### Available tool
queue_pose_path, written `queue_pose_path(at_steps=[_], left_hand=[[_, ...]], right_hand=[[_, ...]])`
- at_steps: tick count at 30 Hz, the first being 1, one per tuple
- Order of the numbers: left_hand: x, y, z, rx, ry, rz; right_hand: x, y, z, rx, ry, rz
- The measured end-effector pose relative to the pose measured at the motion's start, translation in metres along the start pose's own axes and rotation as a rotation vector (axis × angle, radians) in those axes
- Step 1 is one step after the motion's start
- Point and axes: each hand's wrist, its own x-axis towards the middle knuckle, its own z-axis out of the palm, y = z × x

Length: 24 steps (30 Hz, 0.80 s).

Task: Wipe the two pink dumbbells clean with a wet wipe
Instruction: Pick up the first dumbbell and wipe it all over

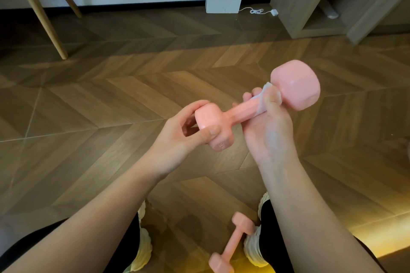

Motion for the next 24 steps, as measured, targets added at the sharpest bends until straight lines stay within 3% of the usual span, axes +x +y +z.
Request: queue_pose_path(at_steps=[7,18,24], left_hand=[[0.002,0.003,0.002,0.001,0.024,0.003],[0.004,0.004,0.001,-0.32,-0.088,-0.35],[0.001,0.002,0.011,-0.241,-0.039,-0.225]], right_hand=[[-0.01,0.018,0.003,-0.319,-0.115,0.077],[0.004,-0.012,-0.007,-0.006,-0.031,0.045],[-0.003,0.014,-0.002,-0.381,-0.041,0.083]])
